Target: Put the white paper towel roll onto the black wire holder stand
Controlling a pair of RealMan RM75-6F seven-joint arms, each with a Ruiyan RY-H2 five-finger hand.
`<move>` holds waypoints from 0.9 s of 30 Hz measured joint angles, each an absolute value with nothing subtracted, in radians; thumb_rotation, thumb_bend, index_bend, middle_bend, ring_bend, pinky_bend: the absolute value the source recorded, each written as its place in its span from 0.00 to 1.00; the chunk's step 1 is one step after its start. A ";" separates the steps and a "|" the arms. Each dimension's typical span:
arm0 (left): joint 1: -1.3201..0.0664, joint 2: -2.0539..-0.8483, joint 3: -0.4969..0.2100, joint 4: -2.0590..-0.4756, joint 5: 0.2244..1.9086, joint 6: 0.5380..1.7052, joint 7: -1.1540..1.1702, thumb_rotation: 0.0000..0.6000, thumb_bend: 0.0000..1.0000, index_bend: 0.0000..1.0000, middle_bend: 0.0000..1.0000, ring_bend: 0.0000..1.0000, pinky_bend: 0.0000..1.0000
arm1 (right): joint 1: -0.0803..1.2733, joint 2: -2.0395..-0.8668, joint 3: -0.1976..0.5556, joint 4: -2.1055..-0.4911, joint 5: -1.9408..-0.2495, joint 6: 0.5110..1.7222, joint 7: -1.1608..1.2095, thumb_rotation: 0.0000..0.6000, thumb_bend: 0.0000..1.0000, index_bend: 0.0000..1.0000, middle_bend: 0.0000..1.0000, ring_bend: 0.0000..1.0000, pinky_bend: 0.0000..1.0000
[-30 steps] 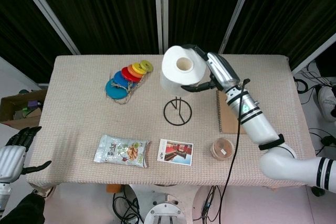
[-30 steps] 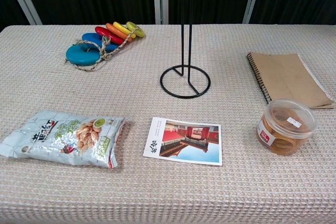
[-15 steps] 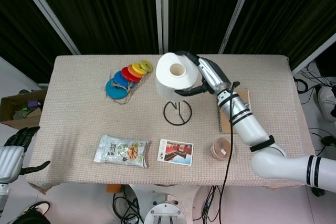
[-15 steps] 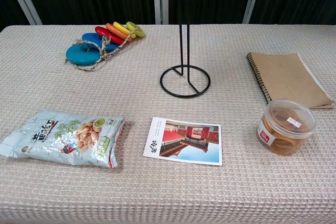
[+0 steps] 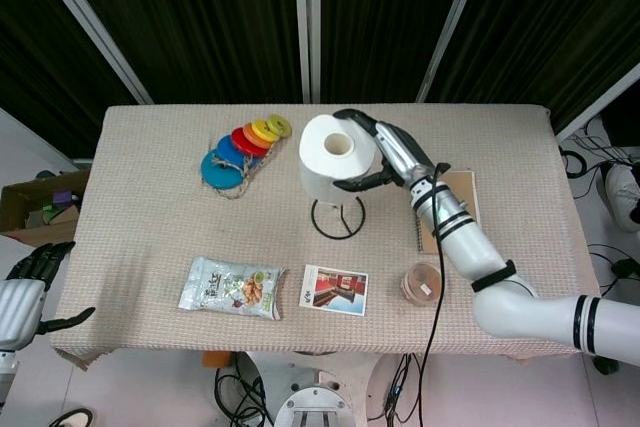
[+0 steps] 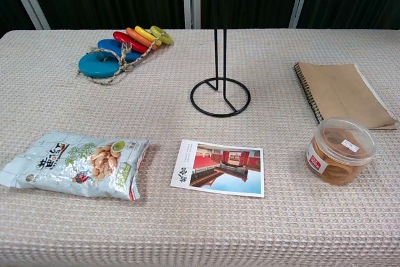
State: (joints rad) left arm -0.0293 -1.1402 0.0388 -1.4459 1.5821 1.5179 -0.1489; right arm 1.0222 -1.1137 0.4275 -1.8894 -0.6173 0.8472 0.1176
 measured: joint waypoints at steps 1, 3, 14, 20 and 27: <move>-0.029 -1.140 0.039 -1.446 1.582 1.518 -0.149 0.77 0.06 0.10 0.13 0.09 0.21 | 1.019 -1.120 0.424 -1.883 -0.621 0.845 0.121 1.00 0.14 0.34 0.42 0.42 0.50; -0.029 -1.140 0.038 -1.446 1.582 1.519 -0.147 0.77 0.06 0.10 0.13 0.09 0.21 | 1.010 -1.133 0.419 -1.870 -0.634 0.839 0.135 1.00 0.13 0.21 0.37 0.40 0.49; -0.027 -1.131 0.036 -1.458 1.583 1.523 -0.135 0.77 0.06 0.10 0.13 0.09 0.21 | 0.958 -1.167 0.428 -1.813 -0.799 0.772 0.255 1.00 0.00 0.00 0.00 0.00 0.00; -0.030 -1.130 0.038 -1.463 1.584 1.517 -0.129 0.77 0.06 0.10 0.13 0.09 0.21 | 0.922 -1.159 0.434 -1.823 -0.872 0.766 0.291 1.00 0.00 0.00 0.00 0.00 0.00; -0.030 -1.128 0.035 -1.464 1.589 1.528 -0.128 0.78 0.06 0.10 0.13 0.08 0.21 | 0.820 -1.086 0.390 -1.873 -1.046 0.872 0.243 1.00 0.00 0.00 0.00 0.00 0.00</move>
State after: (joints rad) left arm -0.0299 -1.1282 0.0345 -1.4636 1.5892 1.5278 -0.1282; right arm 0.8204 -1.0861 0.3903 -1.8734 -1.0456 0.8723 0.2428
